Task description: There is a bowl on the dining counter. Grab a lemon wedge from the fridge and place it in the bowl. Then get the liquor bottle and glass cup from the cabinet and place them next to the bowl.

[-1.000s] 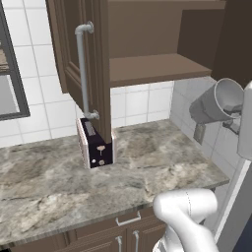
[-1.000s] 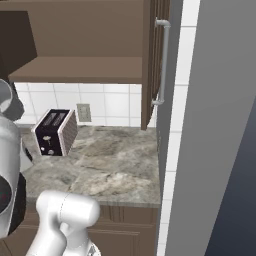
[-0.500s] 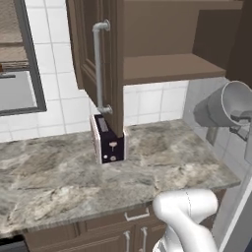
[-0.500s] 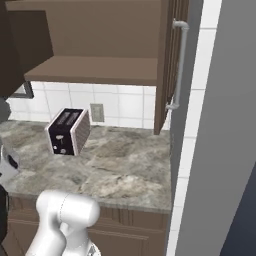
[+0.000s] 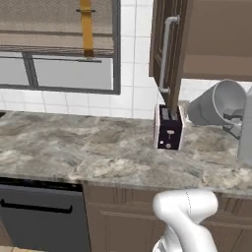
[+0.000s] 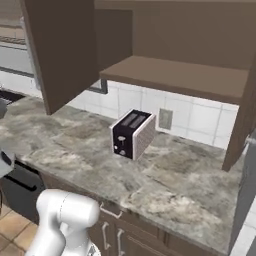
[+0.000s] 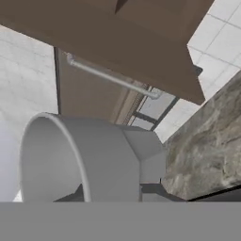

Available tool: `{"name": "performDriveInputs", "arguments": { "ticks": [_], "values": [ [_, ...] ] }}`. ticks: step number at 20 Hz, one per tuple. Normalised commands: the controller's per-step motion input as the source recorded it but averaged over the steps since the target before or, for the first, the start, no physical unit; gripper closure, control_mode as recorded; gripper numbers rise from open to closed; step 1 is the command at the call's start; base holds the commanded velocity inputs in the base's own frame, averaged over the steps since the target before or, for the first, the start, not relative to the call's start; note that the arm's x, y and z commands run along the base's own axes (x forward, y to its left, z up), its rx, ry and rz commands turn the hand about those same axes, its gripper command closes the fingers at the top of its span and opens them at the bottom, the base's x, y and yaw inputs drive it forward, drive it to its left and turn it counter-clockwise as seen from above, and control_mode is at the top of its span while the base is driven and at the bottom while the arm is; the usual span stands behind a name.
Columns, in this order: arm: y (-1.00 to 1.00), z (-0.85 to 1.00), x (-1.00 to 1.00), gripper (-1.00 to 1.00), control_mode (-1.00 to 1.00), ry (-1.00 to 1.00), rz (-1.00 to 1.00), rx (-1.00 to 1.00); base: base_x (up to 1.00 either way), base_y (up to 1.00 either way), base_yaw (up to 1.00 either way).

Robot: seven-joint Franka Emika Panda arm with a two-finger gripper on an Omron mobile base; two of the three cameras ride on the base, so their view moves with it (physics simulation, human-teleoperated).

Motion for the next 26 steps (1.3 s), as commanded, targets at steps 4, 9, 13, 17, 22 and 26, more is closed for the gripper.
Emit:
{"name": "performDriveInputs", "arguments": {
  "ticks": [4, 9, 13, 17, 22, 26],
  "values": [
    [0.00, 0.00, 0.00, 1.00, 1.00, 0.00, 0.00, 0.00, 0.00, 0.50, 0.71],
    [0.00, 0.00, 0.00, 1.00, 1.00, 0.00, 0.00, 0.00, 0.04, 0.41, 0.74],
    [0.00, 0.00, 0.00, 1.00, 1.00, 0.00, 0.00, 0.00, 0.37, 0.33, 0.66],
    [0.00, 0.00, 0.00, 1.00, 1.00, 0.00, 0.00, 0.00, 0.84, 0.30, 0.48],
    [0.00, 0.00, 0.00, 1.00, 1.00, 0.00, 0.00, 0.00, 1.00, 0.19, 0.37],
    [0.00, 0.00, 0.00, 1.00, 1.00, 0.00, 0.00, 0.00, 1.00, 0.23, 0.25]
  ]
}}
